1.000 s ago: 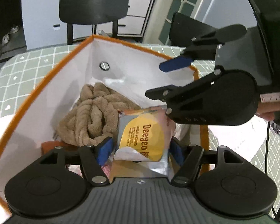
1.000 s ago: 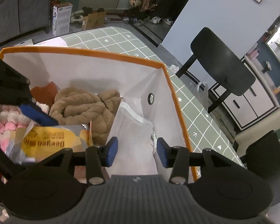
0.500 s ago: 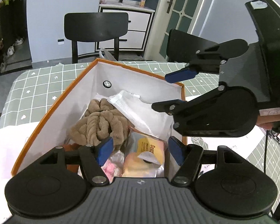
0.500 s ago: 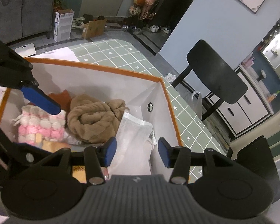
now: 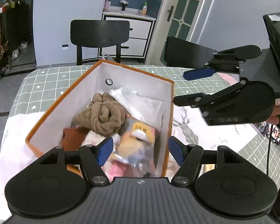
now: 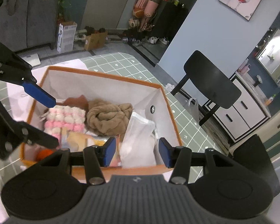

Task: Organize soft objects
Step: 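Move the left tool to the white plastic bundle while the right moves to the yellow cloth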

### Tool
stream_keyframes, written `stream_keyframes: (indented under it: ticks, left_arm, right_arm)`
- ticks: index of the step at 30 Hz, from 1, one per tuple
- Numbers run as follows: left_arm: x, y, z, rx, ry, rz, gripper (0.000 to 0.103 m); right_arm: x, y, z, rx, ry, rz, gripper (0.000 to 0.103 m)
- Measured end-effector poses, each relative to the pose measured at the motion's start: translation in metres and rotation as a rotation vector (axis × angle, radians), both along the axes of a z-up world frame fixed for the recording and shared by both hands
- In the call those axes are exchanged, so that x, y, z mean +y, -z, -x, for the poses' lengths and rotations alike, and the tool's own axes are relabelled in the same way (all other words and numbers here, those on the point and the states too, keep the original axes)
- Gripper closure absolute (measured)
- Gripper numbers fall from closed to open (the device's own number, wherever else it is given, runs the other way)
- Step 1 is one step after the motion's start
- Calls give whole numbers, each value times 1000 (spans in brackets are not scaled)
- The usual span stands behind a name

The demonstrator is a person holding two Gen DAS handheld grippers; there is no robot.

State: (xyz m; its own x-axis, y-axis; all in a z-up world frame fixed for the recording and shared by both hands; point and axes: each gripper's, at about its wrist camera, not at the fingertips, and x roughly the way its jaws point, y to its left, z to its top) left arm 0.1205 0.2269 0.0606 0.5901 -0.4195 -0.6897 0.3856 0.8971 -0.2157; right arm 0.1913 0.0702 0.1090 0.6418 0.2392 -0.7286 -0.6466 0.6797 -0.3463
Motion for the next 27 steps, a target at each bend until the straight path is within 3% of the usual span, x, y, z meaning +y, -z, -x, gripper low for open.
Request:
stream_keyframes:
  ticks: [7, 13, 21, 27]
  left_arm:
    - [3, 14, 38, -21, 13, -12, 24]
    - [-9, 16, 41, -15, 41, -20, 24]
    - [-44, 19, 42, -31, 129, -58, 24]
    - [-60, 23, 46, -31, 162, -88, 24]
  right_arm:
    - [-46, 4, 42, 41, 30, -130, 51]
    - [-92, 20, 80, 78, 93, -225, 50]
    - [-150, 32, 119, 35, 237, -387, 45]
    - [-174, 51, 138, 56, 291, -409, 44]
